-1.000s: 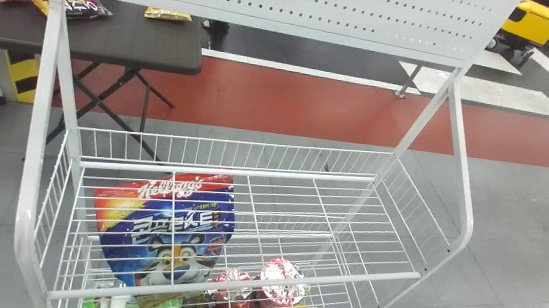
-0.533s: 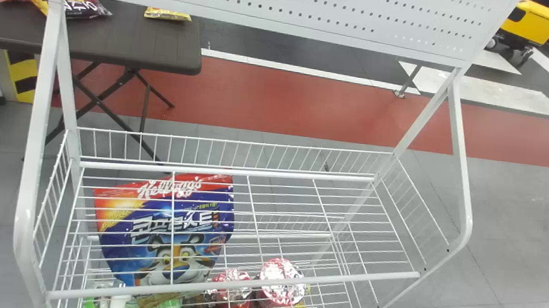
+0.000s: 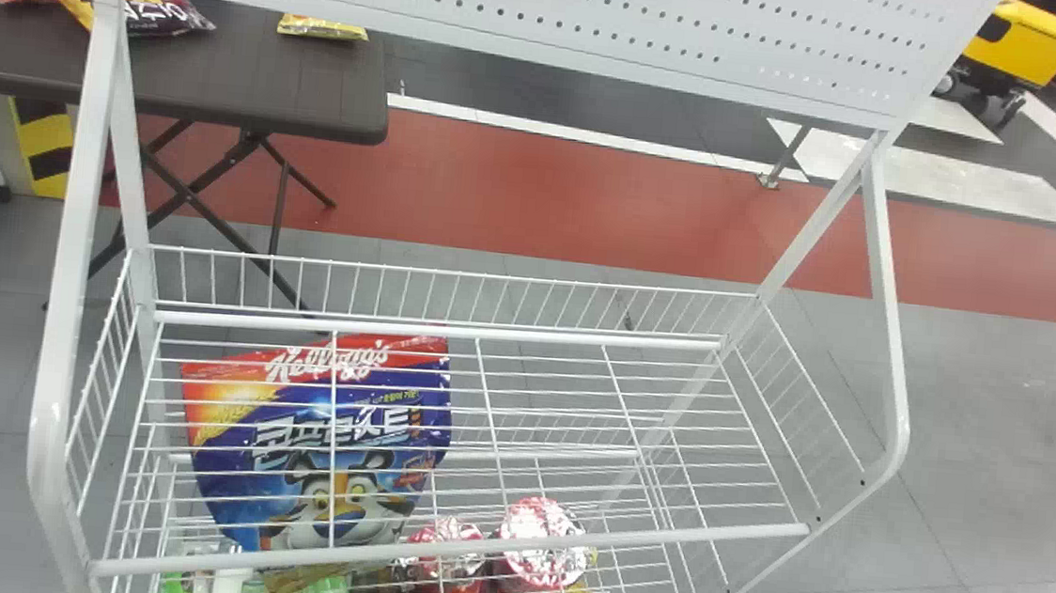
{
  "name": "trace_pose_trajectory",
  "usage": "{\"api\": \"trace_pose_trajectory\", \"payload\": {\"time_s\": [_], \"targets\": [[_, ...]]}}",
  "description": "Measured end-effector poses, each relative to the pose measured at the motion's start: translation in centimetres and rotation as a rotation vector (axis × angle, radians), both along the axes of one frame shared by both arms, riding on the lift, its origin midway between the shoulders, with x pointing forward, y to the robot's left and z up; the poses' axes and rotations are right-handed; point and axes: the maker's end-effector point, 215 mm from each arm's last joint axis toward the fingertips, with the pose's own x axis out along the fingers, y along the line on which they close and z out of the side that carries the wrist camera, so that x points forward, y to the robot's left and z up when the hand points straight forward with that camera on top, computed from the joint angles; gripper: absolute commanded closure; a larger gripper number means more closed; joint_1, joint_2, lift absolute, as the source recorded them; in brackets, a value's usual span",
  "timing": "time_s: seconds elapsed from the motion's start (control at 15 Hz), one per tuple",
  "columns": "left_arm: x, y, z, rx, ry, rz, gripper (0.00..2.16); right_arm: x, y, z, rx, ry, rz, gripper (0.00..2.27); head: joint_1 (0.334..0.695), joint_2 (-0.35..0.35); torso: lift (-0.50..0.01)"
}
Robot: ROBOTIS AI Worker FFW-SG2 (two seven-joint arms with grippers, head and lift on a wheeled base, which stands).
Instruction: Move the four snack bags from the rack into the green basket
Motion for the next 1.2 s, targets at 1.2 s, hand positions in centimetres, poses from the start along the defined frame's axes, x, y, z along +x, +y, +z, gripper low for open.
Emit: {"api": "trace_pose_trajectory", "payload": {"time_s": [1.2], "targets": [[-0.3, 0.0, 0.0, -0.003, 0.001, -0.004, 1.51, 17.5, 0.3, 14.4, -0.583, -1.018, -0.176, 0.04, 0.695, -0.350, 0.000]]}}
